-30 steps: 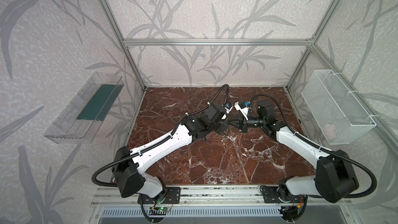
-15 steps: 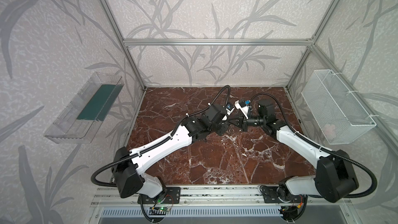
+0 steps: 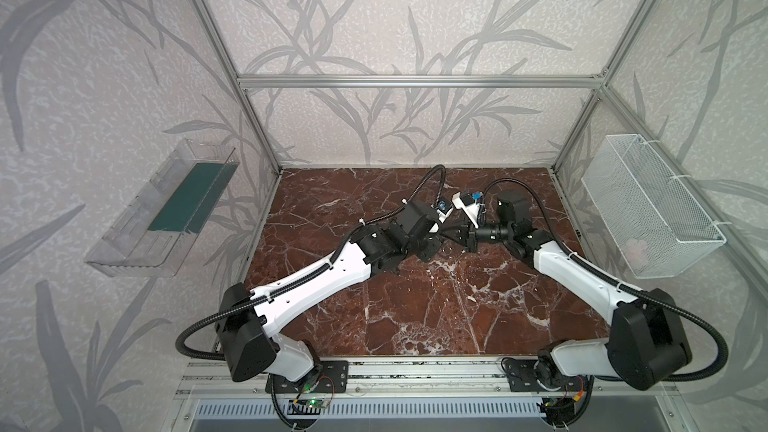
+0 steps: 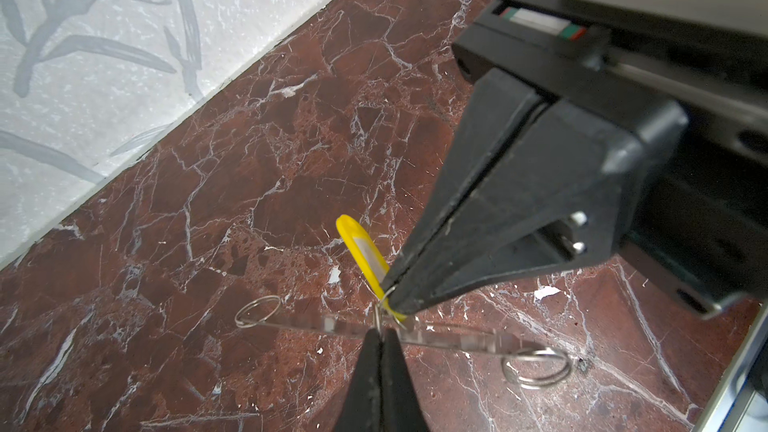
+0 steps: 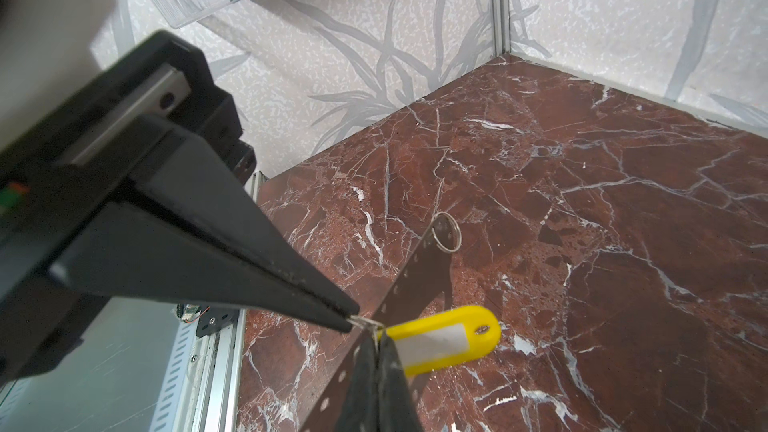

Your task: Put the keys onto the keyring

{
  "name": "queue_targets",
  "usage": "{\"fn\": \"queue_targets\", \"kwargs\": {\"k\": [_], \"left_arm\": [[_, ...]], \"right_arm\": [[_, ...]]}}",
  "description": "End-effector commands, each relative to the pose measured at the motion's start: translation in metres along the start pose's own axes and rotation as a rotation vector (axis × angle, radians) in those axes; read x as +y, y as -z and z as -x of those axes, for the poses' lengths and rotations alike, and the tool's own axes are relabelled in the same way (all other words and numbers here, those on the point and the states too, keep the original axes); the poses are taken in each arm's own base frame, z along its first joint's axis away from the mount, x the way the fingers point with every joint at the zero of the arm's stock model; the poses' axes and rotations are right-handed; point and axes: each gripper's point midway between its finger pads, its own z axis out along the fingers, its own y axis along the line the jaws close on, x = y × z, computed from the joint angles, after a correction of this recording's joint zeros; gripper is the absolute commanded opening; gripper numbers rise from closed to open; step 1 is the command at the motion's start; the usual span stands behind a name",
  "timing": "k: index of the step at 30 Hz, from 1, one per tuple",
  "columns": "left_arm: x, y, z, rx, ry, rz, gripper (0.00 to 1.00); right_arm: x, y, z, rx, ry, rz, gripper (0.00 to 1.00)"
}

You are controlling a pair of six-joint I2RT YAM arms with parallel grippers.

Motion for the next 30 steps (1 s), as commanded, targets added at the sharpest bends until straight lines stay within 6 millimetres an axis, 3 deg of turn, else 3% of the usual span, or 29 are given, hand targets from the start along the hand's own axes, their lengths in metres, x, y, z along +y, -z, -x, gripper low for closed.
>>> {"fn": "queue_targets", "kwargs": {"k": [1,14,15,17,20,23,30], "left_arm": [[-0.008,0.016,0.017,-0.084,-0.01,-0.029,0.0],[-0.004,0.027,0.023,-0.147,-0.009,-0.014,0.0],[-0.003,0.027,0.023,-0.148,-0.008,-0.01,0.0],[-0.002,0.027,0.024,-0.149,-0.01,-0.006,0.0],[-0.001,0.027,0.023,-0.148,-0.012,0.0,0.0],[0.0,0.026,0.022,-0.143,-0.014,0.006,0.0],[0.002,0.025,0.018,-0.138,-0.024,0.023,0.0]], "right_arm": [[-0.007,-0.003,0.005,0.009,0.003,-0.028,0.0],[-0.009,-0.006,0.002,0.03,-0.023,-0.02,0.0],[-0.009,-0.006,0.001,0.031,-0.023,-0.021,0.02],[-0.01,-0.005,0.001,0.029,-0.021,-0.035,0.18],[-0.013,-0.004,0.001,0.026,-0.014,-0.058,0.31],[-0.014,-0.002,0.0,0.027,-0.011,-0.078,0.38],[-0.019,0.006,-0.001,0.023,0.002,-0.145,0.43]]}}
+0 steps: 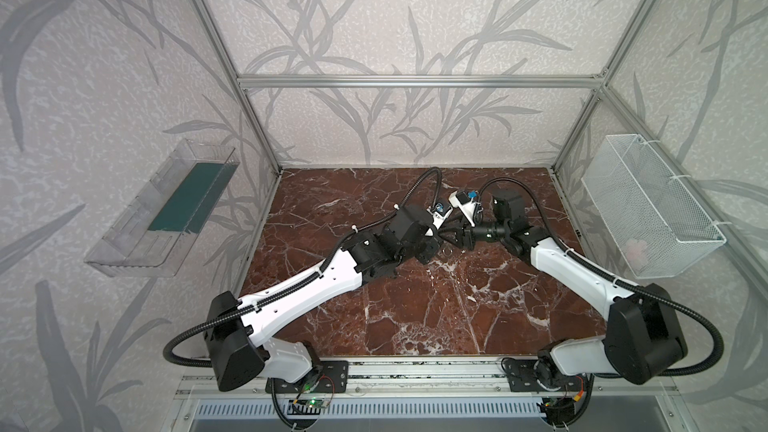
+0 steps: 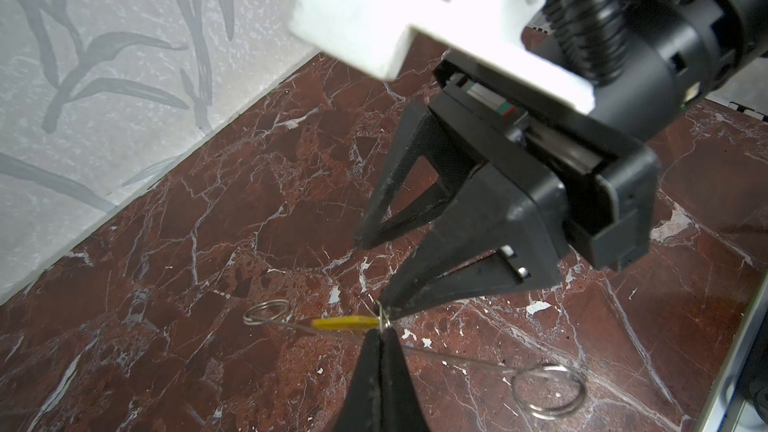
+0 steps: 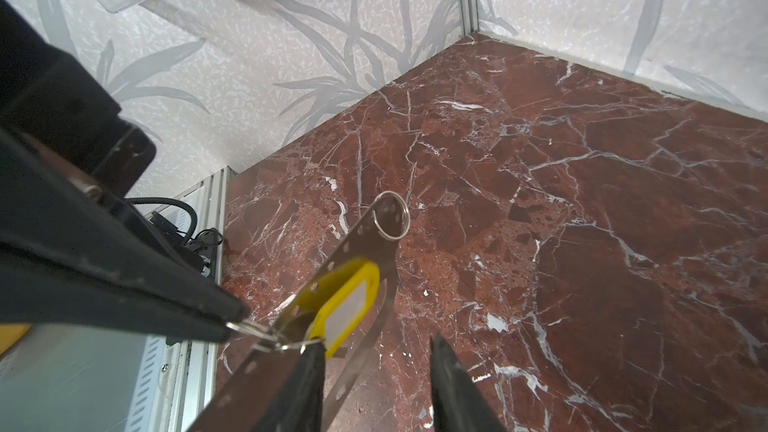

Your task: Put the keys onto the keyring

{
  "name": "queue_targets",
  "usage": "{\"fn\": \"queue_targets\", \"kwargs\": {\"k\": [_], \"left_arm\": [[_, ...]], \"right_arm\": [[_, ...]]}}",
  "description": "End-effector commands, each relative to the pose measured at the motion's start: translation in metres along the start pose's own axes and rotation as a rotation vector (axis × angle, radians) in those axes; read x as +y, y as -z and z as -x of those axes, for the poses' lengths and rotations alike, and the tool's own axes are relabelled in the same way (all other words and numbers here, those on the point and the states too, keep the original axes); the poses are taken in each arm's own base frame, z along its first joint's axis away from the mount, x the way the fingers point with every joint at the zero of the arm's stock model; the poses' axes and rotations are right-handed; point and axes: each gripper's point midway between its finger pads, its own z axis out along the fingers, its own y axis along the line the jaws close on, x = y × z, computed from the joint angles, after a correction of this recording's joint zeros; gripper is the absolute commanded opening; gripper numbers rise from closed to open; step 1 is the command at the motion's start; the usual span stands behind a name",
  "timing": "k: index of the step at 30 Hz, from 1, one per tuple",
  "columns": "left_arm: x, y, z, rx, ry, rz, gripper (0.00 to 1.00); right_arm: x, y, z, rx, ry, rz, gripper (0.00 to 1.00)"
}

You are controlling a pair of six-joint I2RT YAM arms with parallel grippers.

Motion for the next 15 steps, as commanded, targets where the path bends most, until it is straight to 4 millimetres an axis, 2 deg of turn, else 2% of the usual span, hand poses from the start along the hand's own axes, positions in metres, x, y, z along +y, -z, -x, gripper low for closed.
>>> {"fn": "queue_targets", "kwargs": {"k": [1,9,15], "left_arm": [[0.004,0.008,0.008,-0.053,-0.014,0.023,0.0],[-0.002,-0.004,0.0,-0.111,-0.099,-0.011,0.0],[-0.007,0.0,0.006,-0.221,-0.17,-0.049,0.0]], "right_arm": [[-0.003,0.01,0.003,-0.015,0.027,-0.063,0.43],[-0.019,0.022,0.005,-0.064,0.026,-0.205,0.45],[-0.024,0.026,0.004,-0.089,0.012,-0.248,0.45]]}}
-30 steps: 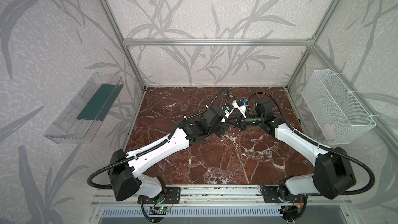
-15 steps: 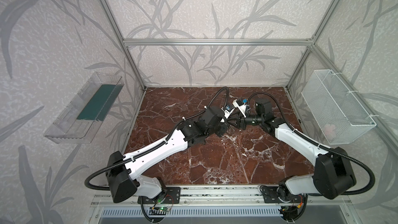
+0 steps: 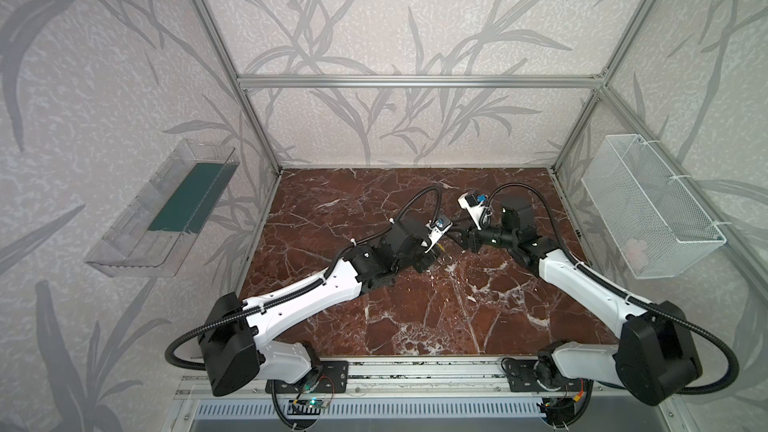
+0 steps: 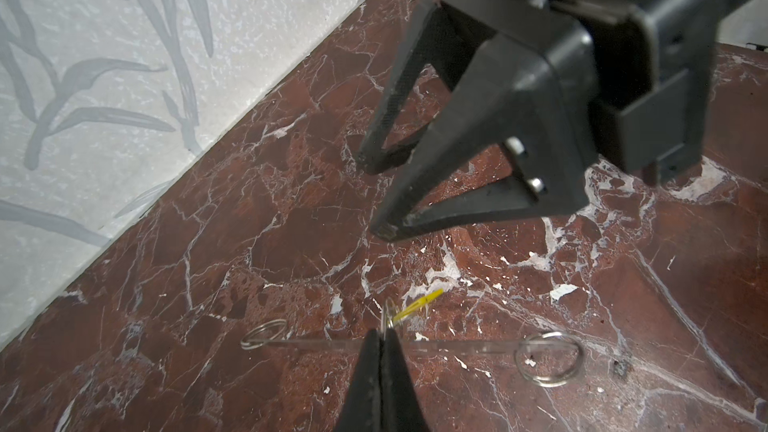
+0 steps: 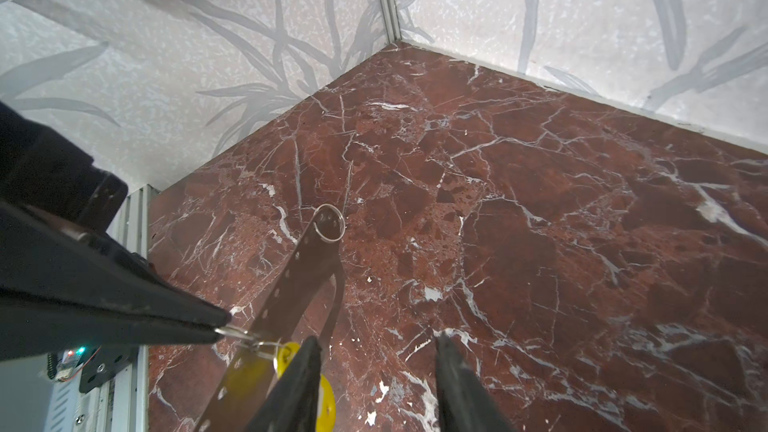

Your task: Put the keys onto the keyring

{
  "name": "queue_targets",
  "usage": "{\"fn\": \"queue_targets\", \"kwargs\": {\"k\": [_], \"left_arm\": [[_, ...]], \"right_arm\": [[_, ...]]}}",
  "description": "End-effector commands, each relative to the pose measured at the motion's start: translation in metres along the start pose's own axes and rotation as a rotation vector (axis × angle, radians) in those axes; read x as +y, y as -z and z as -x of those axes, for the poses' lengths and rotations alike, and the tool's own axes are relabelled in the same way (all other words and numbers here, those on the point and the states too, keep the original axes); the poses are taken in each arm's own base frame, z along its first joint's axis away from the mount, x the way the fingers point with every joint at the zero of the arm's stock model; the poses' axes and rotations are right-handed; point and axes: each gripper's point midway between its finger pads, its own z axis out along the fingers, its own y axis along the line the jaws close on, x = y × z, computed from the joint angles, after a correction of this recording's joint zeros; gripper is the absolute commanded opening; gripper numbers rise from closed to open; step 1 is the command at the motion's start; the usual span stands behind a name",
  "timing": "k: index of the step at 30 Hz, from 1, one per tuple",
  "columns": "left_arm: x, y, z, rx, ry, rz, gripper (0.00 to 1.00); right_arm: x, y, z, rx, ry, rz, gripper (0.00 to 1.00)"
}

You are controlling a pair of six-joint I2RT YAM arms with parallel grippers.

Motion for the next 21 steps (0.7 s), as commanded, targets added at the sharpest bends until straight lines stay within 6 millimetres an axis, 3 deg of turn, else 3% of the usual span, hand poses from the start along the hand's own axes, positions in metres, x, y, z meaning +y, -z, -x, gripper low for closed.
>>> {"fn": "queue_targets", "kwargs": {"k": [1,9,15,21], "left_arm": [[0.005,0.017,0.038,-0.185,-0.04,-0.015,0.0],[0.008,0.024,0.052,-0.37,0.068,-0.211,0.0],[0.025,0.024,0.055,-0.444,0.124,-0.178,0.0],[0.03,0.033,0.058,-0.536,0.181,-0.197,0.0]], "right_arm": [[-0.001,0.006,0.013,-0.059,0.011,-0.03,0.45],[0.004,0.012,0.024,-0.129,-0.005,-0.018,0.45],[0.003,0.02,0.031,-0.214,-0.044,-0.048,0.45],[0.019,0.022,0.037,-0.254,-0.038,-0.013,0.45]]}}
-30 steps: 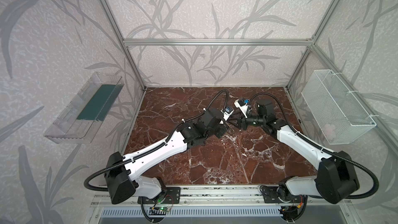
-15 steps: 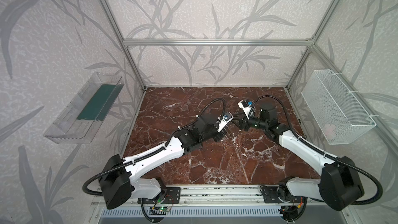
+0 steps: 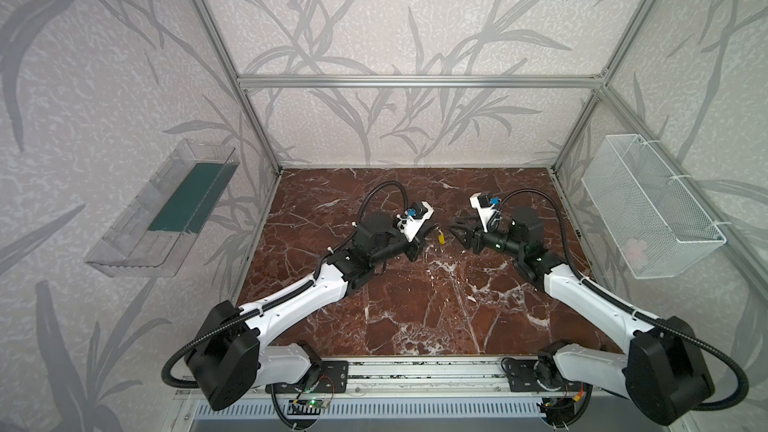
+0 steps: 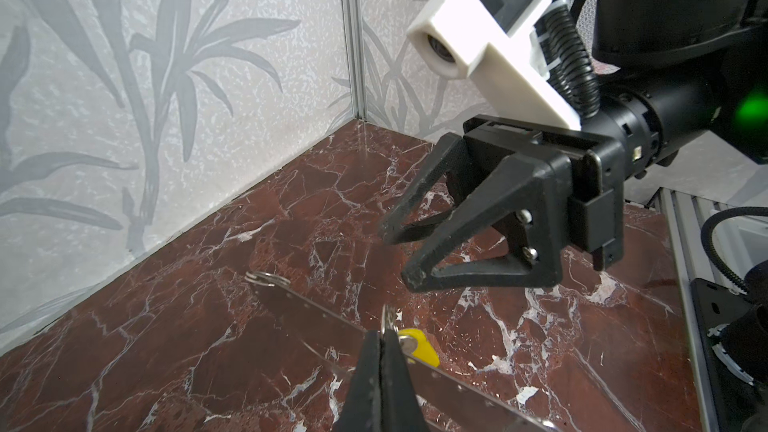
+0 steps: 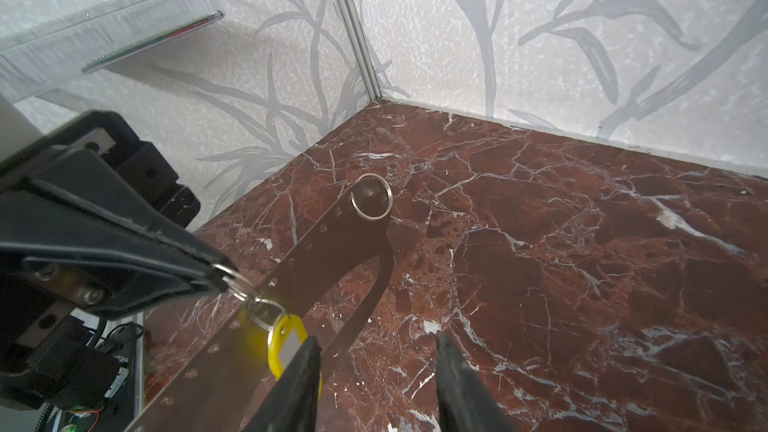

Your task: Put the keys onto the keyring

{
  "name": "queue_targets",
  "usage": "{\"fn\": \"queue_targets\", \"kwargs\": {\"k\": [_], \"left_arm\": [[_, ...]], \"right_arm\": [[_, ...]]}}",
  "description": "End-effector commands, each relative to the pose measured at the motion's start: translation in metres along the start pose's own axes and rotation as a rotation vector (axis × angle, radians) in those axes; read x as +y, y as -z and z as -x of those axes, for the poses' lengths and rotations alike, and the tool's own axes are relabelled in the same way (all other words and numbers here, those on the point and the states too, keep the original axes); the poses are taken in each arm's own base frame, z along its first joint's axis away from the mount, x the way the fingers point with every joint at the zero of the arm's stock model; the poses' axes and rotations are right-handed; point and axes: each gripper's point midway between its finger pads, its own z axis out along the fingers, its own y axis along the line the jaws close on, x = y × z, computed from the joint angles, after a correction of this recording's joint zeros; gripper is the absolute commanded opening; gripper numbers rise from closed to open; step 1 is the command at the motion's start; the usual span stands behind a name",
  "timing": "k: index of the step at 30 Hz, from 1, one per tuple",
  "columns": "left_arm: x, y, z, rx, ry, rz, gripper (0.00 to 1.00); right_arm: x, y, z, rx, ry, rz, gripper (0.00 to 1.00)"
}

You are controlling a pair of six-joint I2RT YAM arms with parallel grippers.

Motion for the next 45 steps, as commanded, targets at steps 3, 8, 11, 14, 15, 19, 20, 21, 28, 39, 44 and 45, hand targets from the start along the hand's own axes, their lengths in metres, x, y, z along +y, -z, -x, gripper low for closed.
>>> {"fn": "queue_targets", "kwargs": {"k": [3,8,11,14,15,19,20,21,28,39,44,45], "left_arm": [[-0.005,0.013,0.035,-0.181,0.069,-0.086,0.0],[-0.01,0.012,0.029,-0.188,0.103,-0.121,0.0],[-0.012,0.013,0.03,-0.206,0.11,-0.132,0.0],[-0.013,0.013,0.029,-0.207,0.112,-0.143,0.0],[-0.014,0.013,0.03,-0.21,0.111,-0.145,0.0],[-0.015,0.015,0.03,-0.215,0.108,-0.151,0.0],[-0.015,0.015,0.03,-0.214,0.109,-0.153,0.0],[-0.016,0.015,0.03,-0.214,0.108,-0.155,0.0],[-0.017,0.015,0.031,-0.218,0.108,-0.164,0.0],[-0.02,0.013,0.035,-0.234,0.116,-0.193,0.0],[-0.021,0.013,0.035,-0.238,0.119,-0.196,0.0],[-0.021,0.014,0.036,-0.241,0.119,-0.196,0.0]], "right_arm": [[0.024,0.005,0.023,-0.085,0.048,0.054,0.42],[0.044,0.006,0.028,-0.103,0.075,0.136,0.38],[0.054,0.004,0.026,-0.091,0.092,0.172,0.34],[0.058,0.002,0.022,-0.076,0.104,0.184,0.3],[0.059,0.001,0.021,-0.071,0.105,0.185,0.29],[0.063,-0.001,0.019,-0.064,0.111,0.203,0.28],[0.063,-0.001,0.02,-0.063,0.111,0.206,0.27],[0.063,-0.002,0.019,-0.06,0.111,0.205,0.27],[0.074,-0.005,0.018,-0.045,0.126,0.277,0.22],[0.089,-0.007,0.018,-0.035,0.137,0.383,0.15],[0.09,-0.008,0.016,-0.026,0.137,0.396,0.21],[0.09,-0.007,0.015,-0.027,0.138,0.39,0.24]]}}
